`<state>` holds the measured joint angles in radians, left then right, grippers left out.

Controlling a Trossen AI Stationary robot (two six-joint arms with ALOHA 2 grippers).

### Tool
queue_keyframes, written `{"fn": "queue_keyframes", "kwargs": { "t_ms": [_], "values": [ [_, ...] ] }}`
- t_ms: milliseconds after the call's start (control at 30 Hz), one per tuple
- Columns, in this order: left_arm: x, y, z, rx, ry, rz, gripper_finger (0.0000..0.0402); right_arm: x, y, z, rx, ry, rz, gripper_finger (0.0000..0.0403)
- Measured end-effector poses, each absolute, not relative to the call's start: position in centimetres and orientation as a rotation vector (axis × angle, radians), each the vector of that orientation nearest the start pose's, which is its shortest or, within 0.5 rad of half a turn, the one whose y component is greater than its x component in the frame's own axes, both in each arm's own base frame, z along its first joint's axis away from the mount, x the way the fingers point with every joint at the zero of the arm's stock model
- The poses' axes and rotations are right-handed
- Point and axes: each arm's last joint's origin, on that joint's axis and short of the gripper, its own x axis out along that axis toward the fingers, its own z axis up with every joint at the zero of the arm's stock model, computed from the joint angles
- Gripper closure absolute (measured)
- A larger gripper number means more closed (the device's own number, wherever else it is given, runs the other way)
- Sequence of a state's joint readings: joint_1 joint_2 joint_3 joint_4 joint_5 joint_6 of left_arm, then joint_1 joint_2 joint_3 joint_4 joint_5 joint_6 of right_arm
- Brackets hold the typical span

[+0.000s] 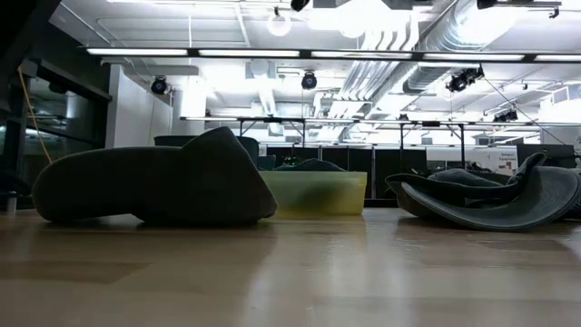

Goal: Pick & Place hat
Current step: Put the bottom blue cap into the yellow bin

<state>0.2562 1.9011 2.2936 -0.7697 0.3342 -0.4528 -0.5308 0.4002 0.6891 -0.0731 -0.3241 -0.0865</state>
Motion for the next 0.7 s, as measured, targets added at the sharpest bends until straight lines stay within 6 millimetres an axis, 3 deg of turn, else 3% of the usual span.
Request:
{"fn": "queue_keyframes", "kwargs": {
  "t_ms": [333,700],
  "values": [
    [39.1,8.6,49.1,-0.662,0.212,-0.272,0.0211,8.4,-3.1,37.7,-0.433,-0.402,-0.005,0.0398],
    [39.1,8.4,49.7,-0.823,0.209,-0.354,0.0211,10.3,-3.9,42.5,-0.607,-0.400,0.094,0.0398]
  ]
}}
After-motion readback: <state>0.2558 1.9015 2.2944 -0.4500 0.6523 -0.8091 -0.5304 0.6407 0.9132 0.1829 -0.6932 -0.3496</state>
